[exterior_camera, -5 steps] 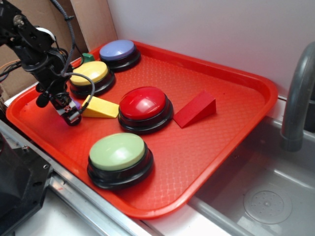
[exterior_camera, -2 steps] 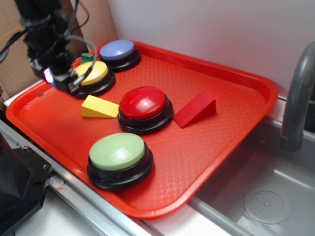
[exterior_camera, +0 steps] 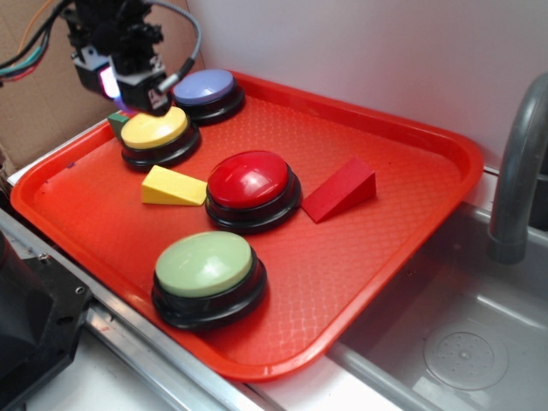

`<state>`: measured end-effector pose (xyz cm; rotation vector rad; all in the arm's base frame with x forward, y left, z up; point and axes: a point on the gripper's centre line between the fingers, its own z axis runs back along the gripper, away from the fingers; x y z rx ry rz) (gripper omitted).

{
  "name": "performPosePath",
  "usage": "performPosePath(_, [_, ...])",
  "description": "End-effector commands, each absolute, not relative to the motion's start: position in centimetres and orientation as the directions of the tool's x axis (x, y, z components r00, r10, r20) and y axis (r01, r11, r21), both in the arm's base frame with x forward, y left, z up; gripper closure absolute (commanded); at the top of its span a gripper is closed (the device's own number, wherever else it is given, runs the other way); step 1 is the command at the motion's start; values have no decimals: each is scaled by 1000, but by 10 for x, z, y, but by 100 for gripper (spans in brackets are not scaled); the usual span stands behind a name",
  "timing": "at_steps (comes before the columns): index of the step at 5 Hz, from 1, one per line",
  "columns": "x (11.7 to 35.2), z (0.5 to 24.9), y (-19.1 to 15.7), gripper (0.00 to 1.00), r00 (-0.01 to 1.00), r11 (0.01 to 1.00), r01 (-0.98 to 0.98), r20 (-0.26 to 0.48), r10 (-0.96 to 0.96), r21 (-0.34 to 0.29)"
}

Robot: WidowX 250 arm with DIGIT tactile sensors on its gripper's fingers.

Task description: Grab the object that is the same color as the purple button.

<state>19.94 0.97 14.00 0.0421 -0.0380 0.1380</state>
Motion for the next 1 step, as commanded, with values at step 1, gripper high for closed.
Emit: performPosePath(1, [217, 154, 21, 100, 994, 992, -93, 71, 87, 89])
